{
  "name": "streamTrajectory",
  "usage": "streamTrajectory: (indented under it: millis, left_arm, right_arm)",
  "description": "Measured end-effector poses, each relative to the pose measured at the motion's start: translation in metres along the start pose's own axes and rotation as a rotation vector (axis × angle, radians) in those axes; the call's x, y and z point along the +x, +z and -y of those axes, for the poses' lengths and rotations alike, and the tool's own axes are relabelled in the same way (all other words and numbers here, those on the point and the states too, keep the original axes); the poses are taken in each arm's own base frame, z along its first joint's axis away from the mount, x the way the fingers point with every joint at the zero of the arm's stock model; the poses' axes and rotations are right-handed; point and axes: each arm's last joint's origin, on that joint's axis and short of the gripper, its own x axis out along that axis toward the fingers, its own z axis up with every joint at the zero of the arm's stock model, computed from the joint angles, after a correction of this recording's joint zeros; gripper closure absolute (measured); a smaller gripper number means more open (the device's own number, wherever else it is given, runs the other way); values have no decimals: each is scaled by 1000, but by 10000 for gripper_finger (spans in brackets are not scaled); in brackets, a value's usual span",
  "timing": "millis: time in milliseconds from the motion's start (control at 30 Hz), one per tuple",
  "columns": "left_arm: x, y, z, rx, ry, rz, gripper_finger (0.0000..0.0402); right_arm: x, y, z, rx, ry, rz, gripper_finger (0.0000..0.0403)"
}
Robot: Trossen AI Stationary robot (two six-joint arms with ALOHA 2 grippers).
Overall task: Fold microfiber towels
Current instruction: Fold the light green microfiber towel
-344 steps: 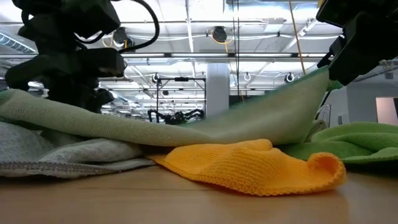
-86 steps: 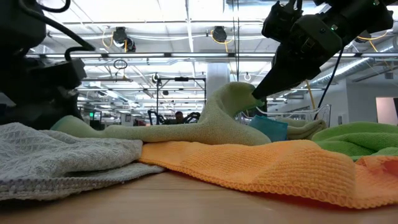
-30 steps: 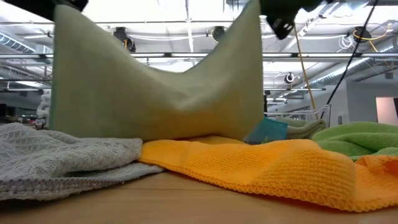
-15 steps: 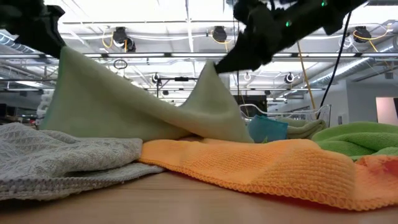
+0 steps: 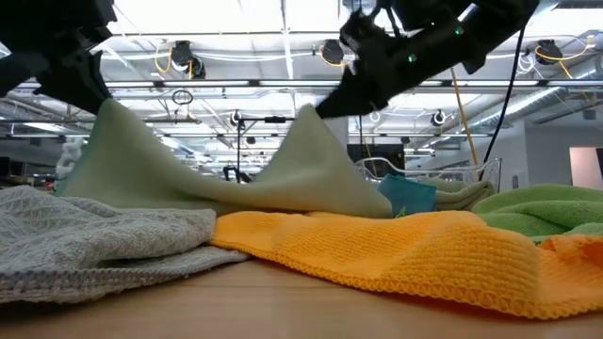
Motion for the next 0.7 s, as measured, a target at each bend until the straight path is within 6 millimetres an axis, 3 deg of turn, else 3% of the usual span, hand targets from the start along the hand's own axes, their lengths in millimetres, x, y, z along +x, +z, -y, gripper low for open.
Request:
streamTrajectory:
  millis: [133, 233, 400, 700]
  left_arm:
    - [0, -1, 1, 8, -49, -31, 398]
    - [-2, 0, 2, 19, -55, -23, 392]
    - [-11, 8, 6, 0, -106, 35, 393]
    - [-40, 26, 26, 15, -309, 250, 393]
  right_arm:
    - [4, 1, -10, 10, 167, 46, 400]
    - [2, -8, -19, -1, 257, -45, 400]
    - [-2, -20, -34, 32, 305, -180, 400]
    - [-13, -23, -67, 104, 411, -242, 399]
